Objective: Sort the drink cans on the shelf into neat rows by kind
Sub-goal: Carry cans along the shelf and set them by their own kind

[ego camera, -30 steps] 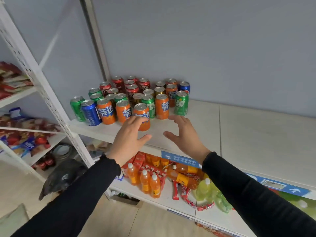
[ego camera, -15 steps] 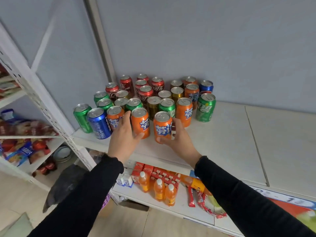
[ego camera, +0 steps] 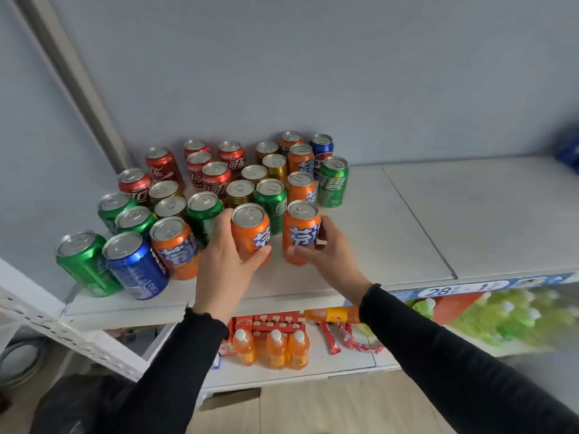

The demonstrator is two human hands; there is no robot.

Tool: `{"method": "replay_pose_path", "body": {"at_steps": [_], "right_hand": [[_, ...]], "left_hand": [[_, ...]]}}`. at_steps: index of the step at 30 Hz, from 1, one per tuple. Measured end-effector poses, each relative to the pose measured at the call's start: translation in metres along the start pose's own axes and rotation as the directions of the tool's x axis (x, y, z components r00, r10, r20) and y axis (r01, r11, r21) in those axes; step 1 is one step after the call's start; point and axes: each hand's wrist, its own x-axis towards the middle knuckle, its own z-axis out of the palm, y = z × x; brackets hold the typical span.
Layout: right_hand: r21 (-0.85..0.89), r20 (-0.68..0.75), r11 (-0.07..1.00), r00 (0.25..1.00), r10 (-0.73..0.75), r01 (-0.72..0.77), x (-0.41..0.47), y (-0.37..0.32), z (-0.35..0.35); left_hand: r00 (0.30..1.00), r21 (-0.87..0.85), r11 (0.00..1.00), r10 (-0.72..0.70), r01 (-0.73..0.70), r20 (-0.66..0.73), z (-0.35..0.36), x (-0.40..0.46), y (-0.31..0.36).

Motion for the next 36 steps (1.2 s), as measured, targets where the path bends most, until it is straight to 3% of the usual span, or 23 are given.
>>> {"method": "replay_pose_path", "body": {"at_steps": [9, 16, 26, 36], "right_hand": [[0.009, -0.382, 0.998, 0.922, 0.055, -0.055, -0.022, 0.012, -0.136], [0.020, -0.586, 0.995, 0.806, 0.087, -0.093, -0.059, 0.042, -0.278], [-0.018, -0.574, 0.990, 0.813, 0.103, -0.139, -0.056, 0.096, -0.482], [-0.023, -0.484, 0.986, 0.865, 0.132, -0.163, 0.056, 0.140, -0.590]], "left_hand": [[0.934, -0.343, 0.927, 0.246, -0.150, 0.259, 0.080, 0.022, 0.092], [0.857, -0.382, 0.902, 0.352, -0.202, 0.377, 0.183, 0.017, 0.201], [0.843, -0.385, 0.903, 0.352, -0.190, 0.408, 0.326, 0.012, 0.355], [0.857, -0.356, 0.920, 0.314, -0.167, 0.409, 0.447, 0.071, 0.422]]}}
